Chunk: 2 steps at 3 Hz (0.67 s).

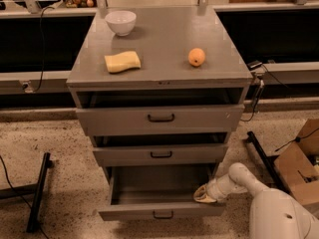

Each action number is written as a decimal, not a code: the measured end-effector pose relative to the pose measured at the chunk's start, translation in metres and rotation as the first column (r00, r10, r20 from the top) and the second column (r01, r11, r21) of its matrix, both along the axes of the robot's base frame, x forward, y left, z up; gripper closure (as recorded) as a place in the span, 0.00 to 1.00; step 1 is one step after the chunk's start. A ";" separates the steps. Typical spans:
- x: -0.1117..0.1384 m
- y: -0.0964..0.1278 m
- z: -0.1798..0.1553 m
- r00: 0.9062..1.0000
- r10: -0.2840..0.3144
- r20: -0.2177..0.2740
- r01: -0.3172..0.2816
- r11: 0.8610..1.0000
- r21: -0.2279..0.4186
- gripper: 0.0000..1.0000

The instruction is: Open bottom drawer

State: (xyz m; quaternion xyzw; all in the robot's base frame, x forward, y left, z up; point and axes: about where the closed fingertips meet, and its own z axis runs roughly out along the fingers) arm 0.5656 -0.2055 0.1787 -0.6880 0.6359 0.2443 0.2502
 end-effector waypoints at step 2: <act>0.000 0.000 0.001 1.000 0.000 0.000 0.000 1.000 0.000 1.00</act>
Offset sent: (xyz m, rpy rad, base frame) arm -0.0040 0.0387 0.0492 0.0869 -0.2434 -0.0014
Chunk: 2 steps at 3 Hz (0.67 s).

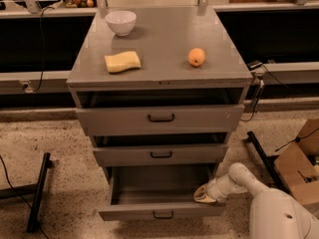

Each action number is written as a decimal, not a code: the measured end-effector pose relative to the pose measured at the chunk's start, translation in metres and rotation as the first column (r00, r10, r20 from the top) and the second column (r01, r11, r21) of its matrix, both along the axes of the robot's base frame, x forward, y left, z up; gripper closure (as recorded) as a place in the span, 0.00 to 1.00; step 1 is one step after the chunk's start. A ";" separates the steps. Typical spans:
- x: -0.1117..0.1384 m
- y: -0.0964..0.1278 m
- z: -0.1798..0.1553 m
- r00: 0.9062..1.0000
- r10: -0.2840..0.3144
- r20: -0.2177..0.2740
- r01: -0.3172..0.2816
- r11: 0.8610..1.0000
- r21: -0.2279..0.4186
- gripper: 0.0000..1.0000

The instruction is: Open bottom drawer

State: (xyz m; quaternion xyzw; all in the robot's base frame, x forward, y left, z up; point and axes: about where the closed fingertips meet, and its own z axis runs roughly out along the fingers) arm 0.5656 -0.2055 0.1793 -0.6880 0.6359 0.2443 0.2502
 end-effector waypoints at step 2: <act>0.000 0.000 0.000 1.000 0.000 0.000 0.000 1.000 0.000 1.00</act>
Offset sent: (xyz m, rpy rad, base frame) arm -0.0014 0.0541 0.0362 0.1576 -0.2321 -0.1906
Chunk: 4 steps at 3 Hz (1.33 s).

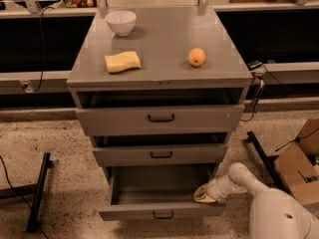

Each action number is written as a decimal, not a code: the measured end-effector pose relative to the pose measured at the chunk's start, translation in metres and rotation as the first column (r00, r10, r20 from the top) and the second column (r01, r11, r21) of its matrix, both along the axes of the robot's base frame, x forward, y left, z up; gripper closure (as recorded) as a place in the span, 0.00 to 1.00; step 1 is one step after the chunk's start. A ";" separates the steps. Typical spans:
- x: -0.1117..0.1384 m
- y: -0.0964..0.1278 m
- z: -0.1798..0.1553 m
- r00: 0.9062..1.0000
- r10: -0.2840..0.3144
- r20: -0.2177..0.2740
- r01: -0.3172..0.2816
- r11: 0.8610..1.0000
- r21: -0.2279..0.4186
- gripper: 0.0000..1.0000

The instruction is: Open bottom drawer

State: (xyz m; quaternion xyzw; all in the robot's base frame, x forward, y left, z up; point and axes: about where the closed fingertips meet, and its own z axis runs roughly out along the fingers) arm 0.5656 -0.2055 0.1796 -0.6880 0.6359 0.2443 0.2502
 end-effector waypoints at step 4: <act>0.005 0.019 0.009 0.981 -0.167 0.100 0.154 0.979 0.131 0.36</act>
Offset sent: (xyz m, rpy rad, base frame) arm -0.0083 0.0475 0.0250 0.2727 -0.2379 -0.3020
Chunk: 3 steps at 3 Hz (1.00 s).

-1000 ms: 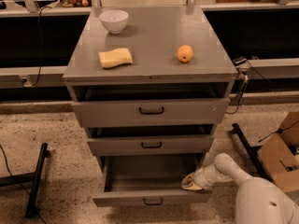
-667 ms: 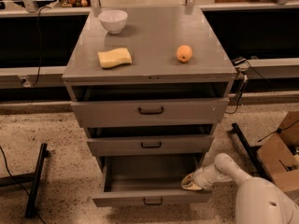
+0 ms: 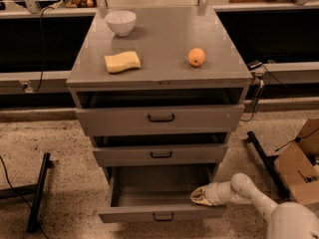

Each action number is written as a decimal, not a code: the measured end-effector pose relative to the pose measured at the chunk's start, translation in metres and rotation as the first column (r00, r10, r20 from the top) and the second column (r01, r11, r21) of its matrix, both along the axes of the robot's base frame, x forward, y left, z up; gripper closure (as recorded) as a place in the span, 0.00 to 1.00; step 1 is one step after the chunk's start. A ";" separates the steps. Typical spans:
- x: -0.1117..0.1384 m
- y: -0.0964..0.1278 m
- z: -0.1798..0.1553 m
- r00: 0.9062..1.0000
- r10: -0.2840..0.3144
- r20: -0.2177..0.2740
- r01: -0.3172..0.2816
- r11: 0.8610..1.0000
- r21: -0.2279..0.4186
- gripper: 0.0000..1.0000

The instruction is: Open bottom drawer

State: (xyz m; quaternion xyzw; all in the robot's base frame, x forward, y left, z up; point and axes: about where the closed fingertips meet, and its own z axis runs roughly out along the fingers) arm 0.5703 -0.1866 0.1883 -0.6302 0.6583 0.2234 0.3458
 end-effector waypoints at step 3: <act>-0.006 0.009 0.004 0.999 0.031 -0.014 -0.032 0.999 -0.036 0.37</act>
Offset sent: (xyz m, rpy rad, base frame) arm -0.0039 0.0085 0.0060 -0.0622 0.0177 0.0542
